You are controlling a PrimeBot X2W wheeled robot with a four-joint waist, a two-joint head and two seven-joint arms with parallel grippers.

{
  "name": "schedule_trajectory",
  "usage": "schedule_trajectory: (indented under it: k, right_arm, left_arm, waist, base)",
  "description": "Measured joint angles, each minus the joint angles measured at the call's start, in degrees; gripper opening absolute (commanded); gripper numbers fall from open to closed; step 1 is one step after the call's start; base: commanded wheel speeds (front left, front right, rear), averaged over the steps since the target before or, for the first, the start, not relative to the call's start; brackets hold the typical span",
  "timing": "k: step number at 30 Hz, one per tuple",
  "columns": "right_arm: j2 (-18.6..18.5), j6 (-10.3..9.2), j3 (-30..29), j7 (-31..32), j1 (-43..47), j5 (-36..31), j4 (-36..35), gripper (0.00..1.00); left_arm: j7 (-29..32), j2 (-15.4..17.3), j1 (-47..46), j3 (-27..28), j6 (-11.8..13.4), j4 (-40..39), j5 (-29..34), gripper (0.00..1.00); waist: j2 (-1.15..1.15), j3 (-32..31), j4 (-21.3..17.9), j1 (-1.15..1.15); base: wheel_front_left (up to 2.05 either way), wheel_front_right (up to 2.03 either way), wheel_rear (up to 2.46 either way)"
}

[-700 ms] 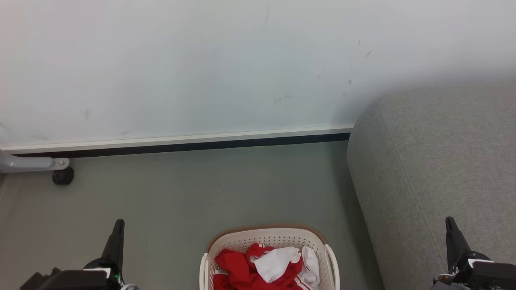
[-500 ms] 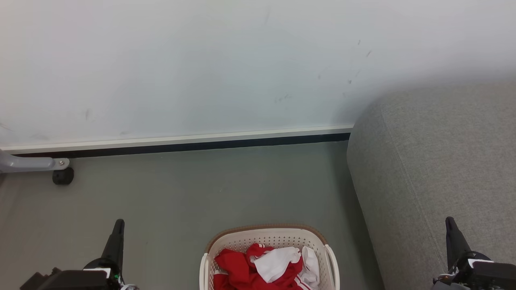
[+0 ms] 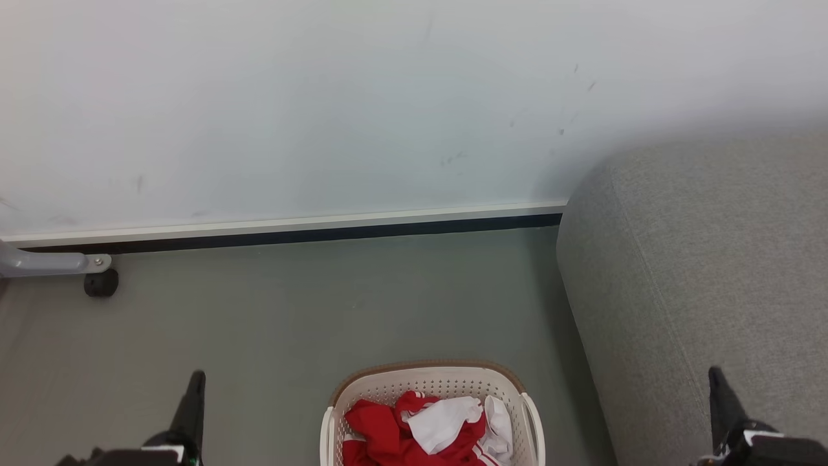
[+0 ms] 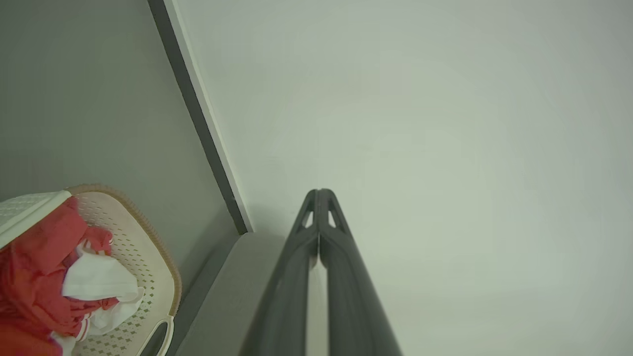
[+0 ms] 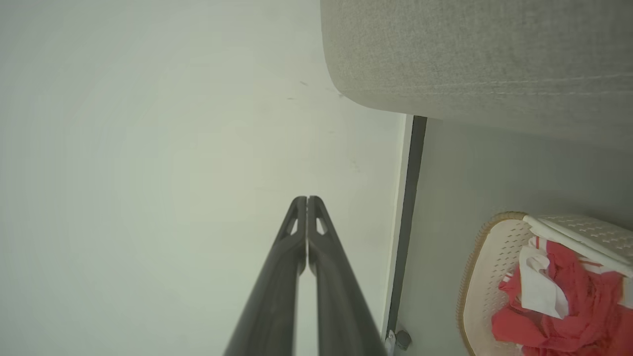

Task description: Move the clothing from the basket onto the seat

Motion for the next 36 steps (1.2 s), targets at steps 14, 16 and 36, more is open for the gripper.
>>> schedule_trajectory:
  k: [14,16,36]
  right_arm:
    - [0.8,-0.24,2.3,-1.9,2.0,-0.9,1.9,1.0]
    - [0.8,-0.26,2.4,-2.1,2.0,-1.6,1.9,1.0]
    - [-0.7,-3.36,8.2,-5.9,1.5,-17.5,-0.2,1.0]
  left_arm:
    - [-1.7,-0.5,2.3,-1.6,0.0,1.5,1.7,1.0]
    - [-2.1,-0.5,2.3,-1.7,0.2,1.3,2.9,1.0]
    - [-5.9,1.5,2.3,-5.5,3.6,-2.1,21.1,1.0]
  waist:
    - [0.0,-0.4,-0.1,0.0]
    - [0.0,-0.5,-0.1,0.0]
    - [0.0,-1.0,-0.7,0.0]
  base:
    - [0.0,0.0,0.0]
    - [0.0,0.0,0.0]
    - [0.0,0.0,0.0]
